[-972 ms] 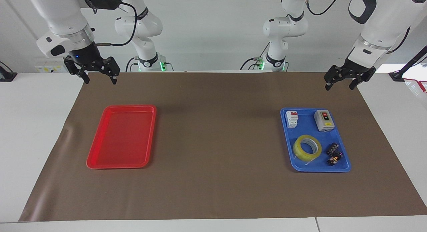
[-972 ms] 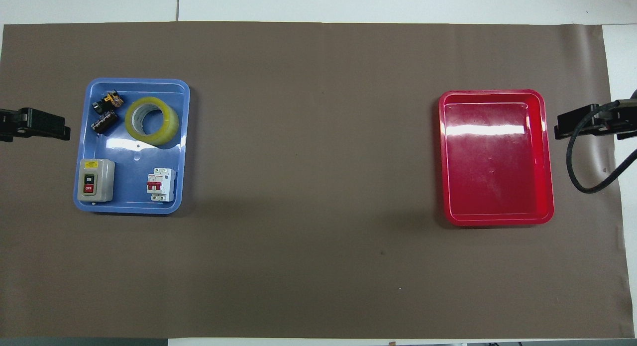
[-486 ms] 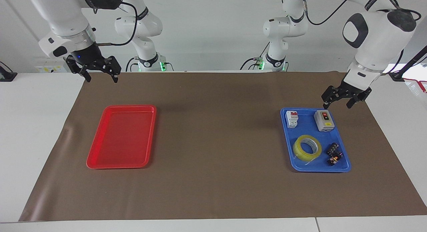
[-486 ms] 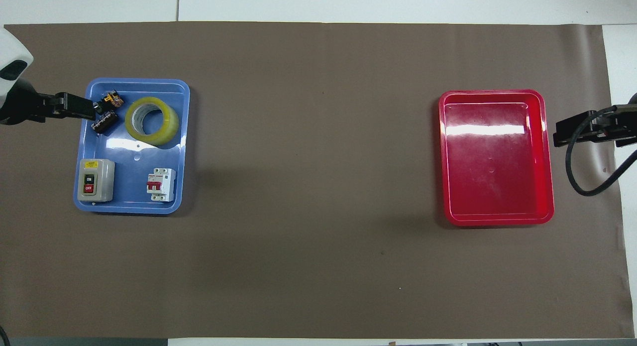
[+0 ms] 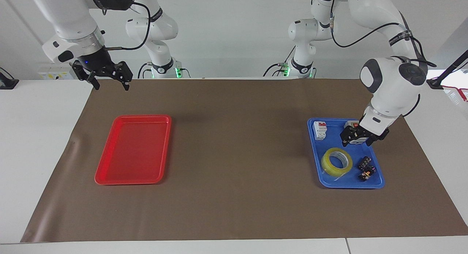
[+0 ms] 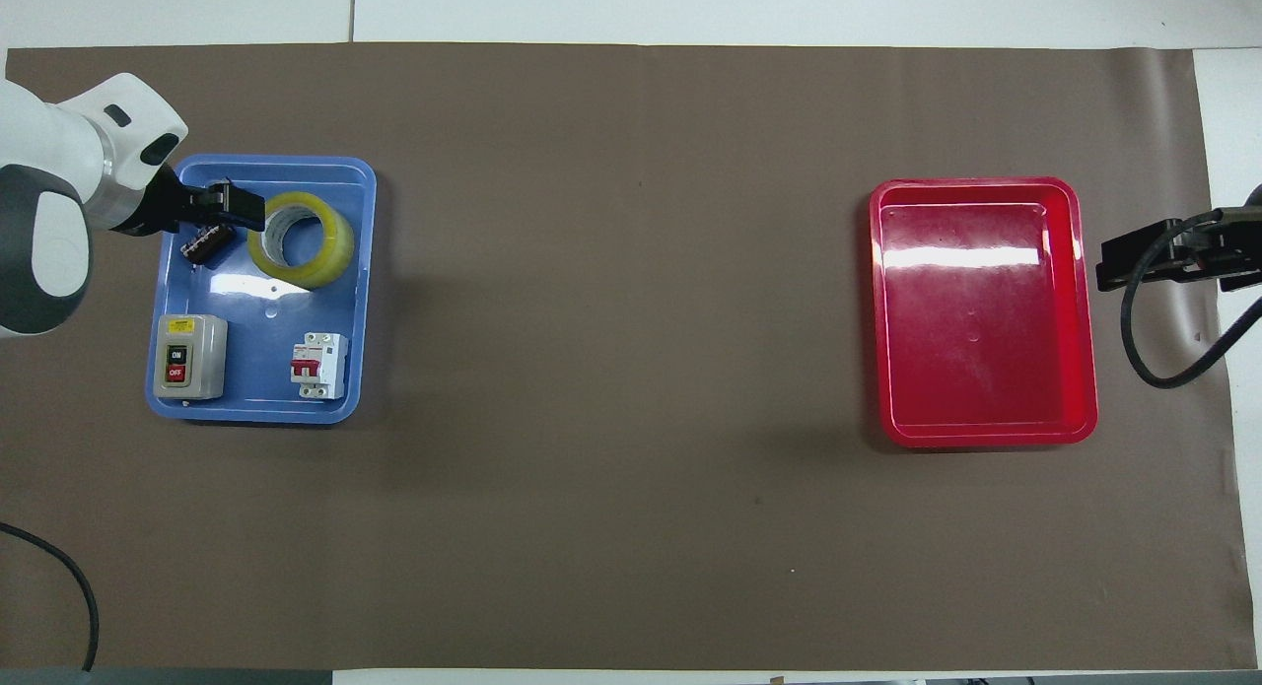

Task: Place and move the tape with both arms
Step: 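Reach the left gripper into the blue tray and grasp the yellow tape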

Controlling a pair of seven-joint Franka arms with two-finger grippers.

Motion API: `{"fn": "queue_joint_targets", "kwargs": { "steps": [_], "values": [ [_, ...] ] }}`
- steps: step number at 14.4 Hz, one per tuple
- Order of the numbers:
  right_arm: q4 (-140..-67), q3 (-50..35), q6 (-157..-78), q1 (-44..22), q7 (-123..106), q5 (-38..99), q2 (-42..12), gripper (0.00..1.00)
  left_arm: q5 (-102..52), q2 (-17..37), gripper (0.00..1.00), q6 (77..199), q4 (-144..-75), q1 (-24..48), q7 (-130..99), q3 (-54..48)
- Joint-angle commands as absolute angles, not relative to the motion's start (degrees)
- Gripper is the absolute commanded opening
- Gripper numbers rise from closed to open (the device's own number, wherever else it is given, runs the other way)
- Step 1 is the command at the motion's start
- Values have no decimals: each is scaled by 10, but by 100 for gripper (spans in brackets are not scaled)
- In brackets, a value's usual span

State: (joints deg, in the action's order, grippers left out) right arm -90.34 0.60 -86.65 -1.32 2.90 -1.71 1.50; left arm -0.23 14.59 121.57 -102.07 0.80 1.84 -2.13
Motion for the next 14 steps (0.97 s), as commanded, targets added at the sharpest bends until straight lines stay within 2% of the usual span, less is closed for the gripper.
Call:
{"fn": "queue_joint_targets", "kwargs": {
  "steps": [1,5,8,10,11,13,14],
  "values": [
    [-920,5,-873,-12,24,-9,28,100,-5,156,99,1287,-1062,13,22,-18],
    [-920,5,-874,-12,23,-9,28,100,-5,205,96,1346,-1070,11,18,-16],
    [-920,5,-874,-12,23,-9,28,100,-5,215,96,1355,-1070,10,18,-15],
    [-920,5,-874,-12,23,-9,28,100,-5,215,87,1360,-1081,7,18,-16],
    [-920,5,-874,-12,23,-9,28,100,-5,215,74,1366,-1085,5,18,-16],
    [-921,5,-874,-12,23,-9,28,100,-5,215,20,1367,-1085,4,18,-15],
    [-920,5,-874,-12,23,-9,28,100,-5,214,0,1367,-1085,2,19,-15]
  ]
}}
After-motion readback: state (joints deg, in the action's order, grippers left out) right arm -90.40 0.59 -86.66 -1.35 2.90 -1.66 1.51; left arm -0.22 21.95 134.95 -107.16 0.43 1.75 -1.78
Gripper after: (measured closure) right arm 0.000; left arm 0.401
